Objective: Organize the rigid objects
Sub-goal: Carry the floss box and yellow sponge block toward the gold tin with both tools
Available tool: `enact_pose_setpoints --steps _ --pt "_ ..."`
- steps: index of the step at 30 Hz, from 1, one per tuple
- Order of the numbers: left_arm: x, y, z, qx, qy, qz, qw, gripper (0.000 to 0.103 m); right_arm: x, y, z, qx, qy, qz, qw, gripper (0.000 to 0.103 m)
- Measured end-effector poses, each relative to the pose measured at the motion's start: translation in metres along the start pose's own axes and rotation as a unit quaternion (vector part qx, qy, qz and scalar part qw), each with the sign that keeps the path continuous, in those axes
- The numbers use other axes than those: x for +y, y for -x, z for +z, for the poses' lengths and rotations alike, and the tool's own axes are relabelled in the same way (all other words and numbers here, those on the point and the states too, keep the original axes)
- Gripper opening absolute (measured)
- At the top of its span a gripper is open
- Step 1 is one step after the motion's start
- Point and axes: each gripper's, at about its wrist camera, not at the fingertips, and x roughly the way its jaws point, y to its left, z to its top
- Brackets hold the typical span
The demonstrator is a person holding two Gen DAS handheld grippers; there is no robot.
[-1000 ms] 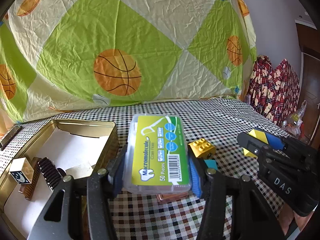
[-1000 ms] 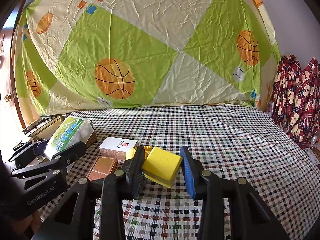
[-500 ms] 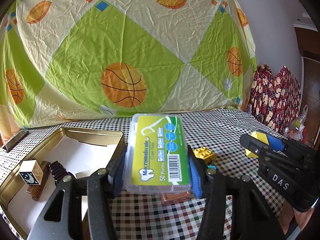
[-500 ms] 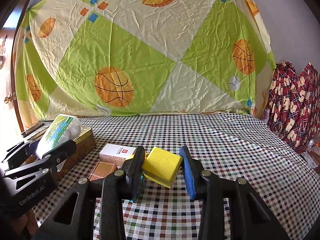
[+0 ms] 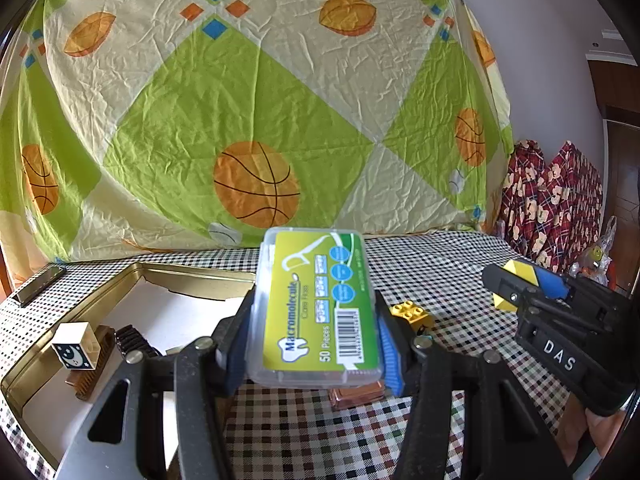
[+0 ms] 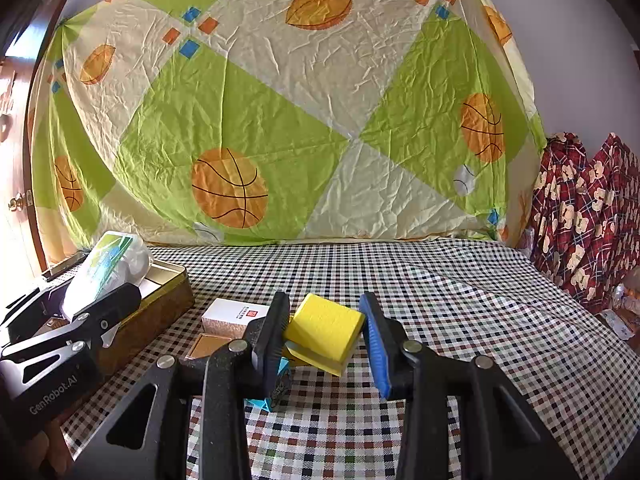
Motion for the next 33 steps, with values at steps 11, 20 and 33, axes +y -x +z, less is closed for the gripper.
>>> enact_pose_setpoints --steps 11,20,33 --pt "0.008 0.012 -0.001 -0.017 0.013 0.001 0.9998 0.053 0.010 0.018 0.001 -0.042 0.006 0.002 0.999 0.039" --pt "0.014 0.018 -0.003 -0.027 0.022 0.008 0.9994 0.053 0.018 0.025 0.001 -0.056 0.009 0.005 0.998 0.039" --pt "0.019 0.027 -0.004 -0.038 0.028 0.016 0.9988 0.053 0.032 0.032 -0.001 -0.076 0.010 0.029 0.997 0.039"
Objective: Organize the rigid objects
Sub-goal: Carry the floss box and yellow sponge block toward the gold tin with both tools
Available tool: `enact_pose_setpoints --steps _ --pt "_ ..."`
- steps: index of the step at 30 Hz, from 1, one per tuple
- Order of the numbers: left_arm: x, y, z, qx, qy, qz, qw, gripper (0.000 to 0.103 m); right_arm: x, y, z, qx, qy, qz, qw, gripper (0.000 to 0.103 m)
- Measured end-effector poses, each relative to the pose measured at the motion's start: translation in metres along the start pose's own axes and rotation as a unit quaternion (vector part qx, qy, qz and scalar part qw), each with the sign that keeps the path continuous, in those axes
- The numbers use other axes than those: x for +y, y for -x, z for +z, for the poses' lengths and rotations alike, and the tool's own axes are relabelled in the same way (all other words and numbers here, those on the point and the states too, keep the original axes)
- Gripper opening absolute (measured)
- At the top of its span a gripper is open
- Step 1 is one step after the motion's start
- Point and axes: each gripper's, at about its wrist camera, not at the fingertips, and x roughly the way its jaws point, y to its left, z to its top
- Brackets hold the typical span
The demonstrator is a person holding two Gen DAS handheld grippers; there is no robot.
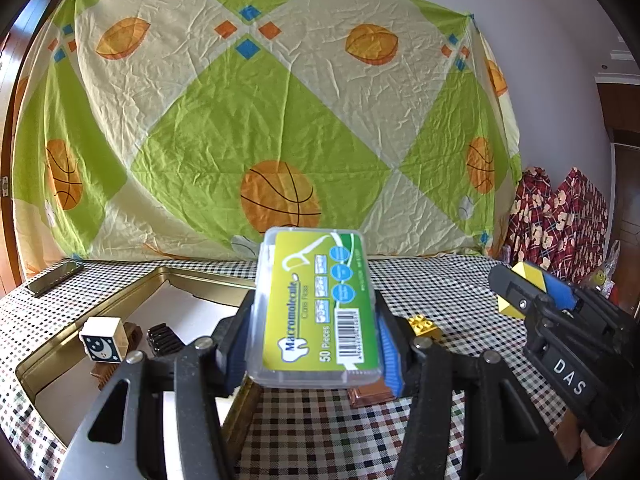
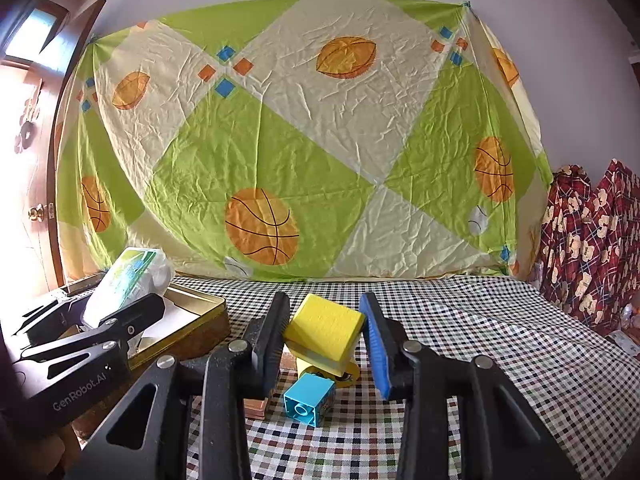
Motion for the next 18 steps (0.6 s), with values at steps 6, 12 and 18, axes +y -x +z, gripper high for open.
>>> enact_pose_setpoints --steps 6,12,18 --pt "0.005 0.004 0.000 -0.001 0.008 0.002 1.0000 0.053 0.007 0.003 0.000 -0.005 0.007 0.006 1.000 0.039" --pt "0.016 0.015 -0.001 -0.011 0.015 0.003 0.9998 0.053 0.019 0.008 -0.001 -0.013 0.015 0.013 1.000 0.039" --pt "0.032 0.023 -0.001 -0.016 0.027 0.001 0.9995 0.053 0.033 0.007 -0.001 -0.013 0.017 0.018 1.000 0.039"
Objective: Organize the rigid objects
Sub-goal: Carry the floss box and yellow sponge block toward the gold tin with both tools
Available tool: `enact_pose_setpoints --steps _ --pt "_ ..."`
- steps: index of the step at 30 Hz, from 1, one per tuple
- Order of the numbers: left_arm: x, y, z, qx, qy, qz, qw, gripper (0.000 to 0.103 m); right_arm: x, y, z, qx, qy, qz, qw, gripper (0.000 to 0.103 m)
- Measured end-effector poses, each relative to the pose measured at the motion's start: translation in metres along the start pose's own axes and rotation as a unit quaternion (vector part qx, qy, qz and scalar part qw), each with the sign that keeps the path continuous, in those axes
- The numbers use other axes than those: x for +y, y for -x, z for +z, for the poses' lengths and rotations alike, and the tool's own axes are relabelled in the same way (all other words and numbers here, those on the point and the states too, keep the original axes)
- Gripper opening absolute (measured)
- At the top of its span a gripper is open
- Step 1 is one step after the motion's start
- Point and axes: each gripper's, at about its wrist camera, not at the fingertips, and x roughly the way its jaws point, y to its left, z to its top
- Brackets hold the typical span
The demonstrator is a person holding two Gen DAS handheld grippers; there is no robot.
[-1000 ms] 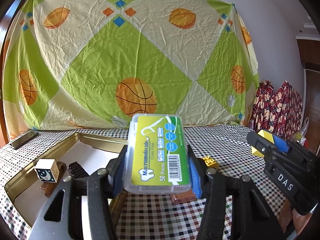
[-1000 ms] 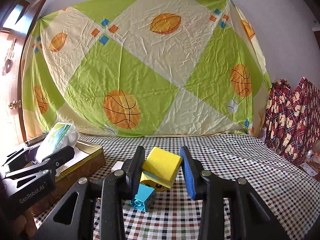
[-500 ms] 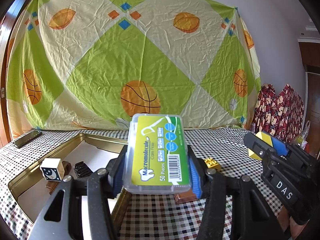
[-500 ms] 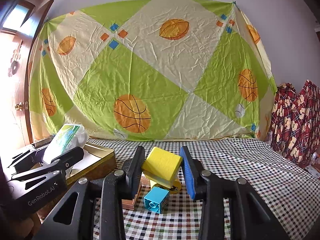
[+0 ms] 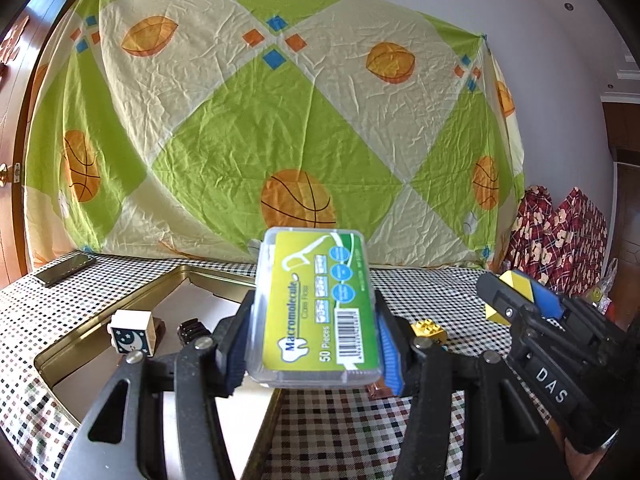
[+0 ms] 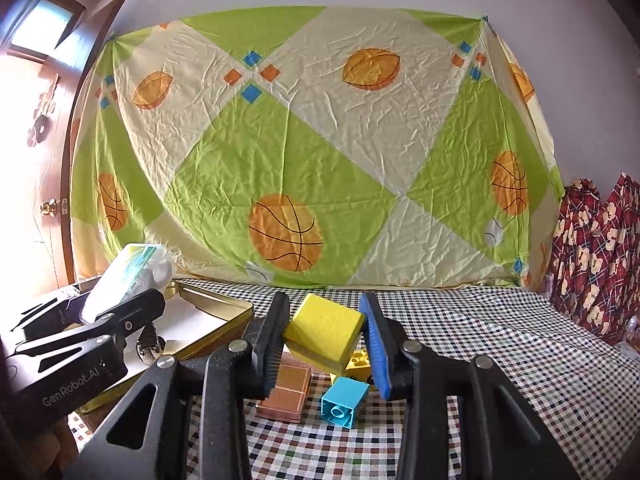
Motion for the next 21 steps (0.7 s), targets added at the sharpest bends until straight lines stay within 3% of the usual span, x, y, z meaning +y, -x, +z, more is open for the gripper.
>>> enact_pose_setpoints --steps 21 --pt "0.016 0.012 -0.002 -0.001 -0.002 0.017 0.9999 0.053 0.021 0.008 -0.001 -0.010 -0.002 0.034 0.999 0.039"
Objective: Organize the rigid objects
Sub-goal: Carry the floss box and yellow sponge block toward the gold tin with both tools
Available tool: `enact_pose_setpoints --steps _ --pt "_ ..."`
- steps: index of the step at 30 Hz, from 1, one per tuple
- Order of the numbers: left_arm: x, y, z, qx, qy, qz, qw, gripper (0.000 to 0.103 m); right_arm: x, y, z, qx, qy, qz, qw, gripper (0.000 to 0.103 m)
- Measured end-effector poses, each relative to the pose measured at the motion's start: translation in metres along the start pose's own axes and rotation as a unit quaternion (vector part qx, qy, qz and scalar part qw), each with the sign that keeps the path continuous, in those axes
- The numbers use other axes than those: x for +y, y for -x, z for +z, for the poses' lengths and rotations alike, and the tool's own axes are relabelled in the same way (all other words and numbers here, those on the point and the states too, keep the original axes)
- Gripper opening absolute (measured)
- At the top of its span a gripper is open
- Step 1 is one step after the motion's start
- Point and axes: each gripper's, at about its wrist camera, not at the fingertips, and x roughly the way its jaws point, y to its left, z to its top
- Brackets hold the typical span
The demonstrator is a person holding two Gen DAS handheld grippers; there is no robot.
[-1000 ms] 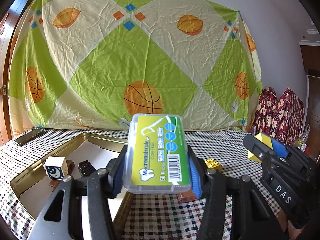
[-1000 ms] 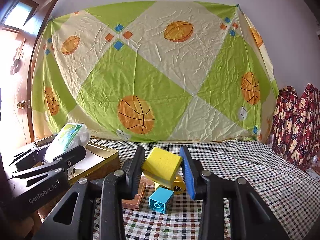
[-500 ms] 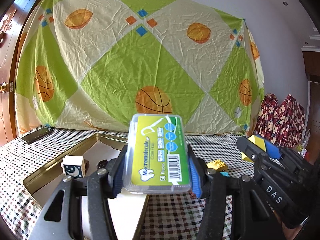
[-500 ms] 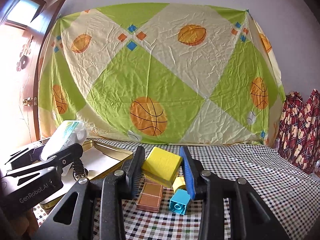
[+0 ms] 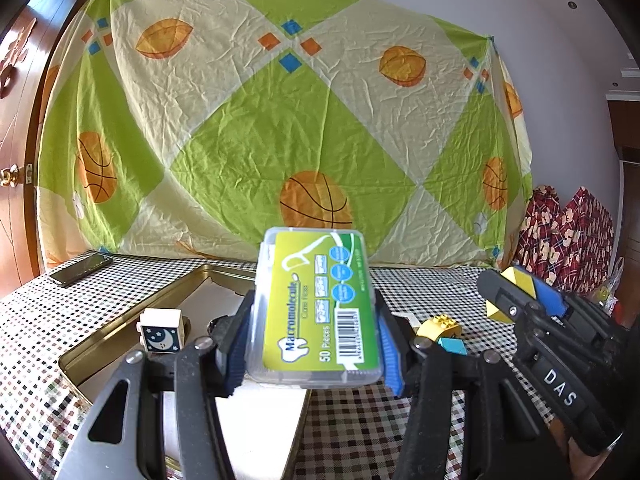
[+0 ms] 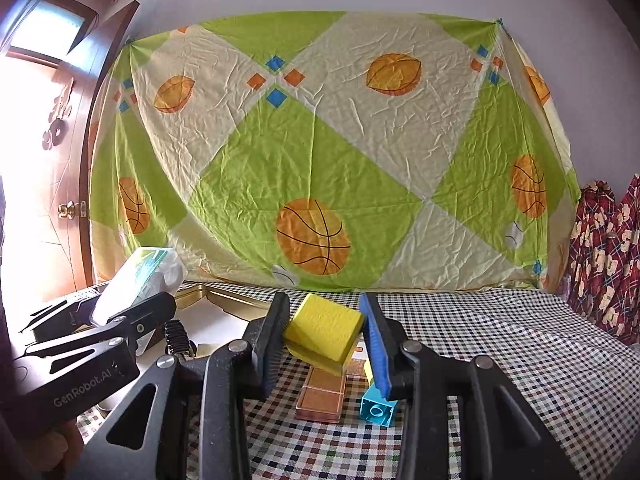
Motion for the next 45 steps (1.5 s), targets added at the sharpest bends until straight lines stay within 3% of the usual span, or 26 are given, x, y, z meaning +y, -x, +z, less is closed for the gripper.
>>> enact_pose_setpoints --steps 45 --pt "0.056 0.015 0.001 0.002 0.017 0.055 0.9983 0.053 0.045 -0.005 0.002 -0.008 0.015 0.067 0.998 0.039"
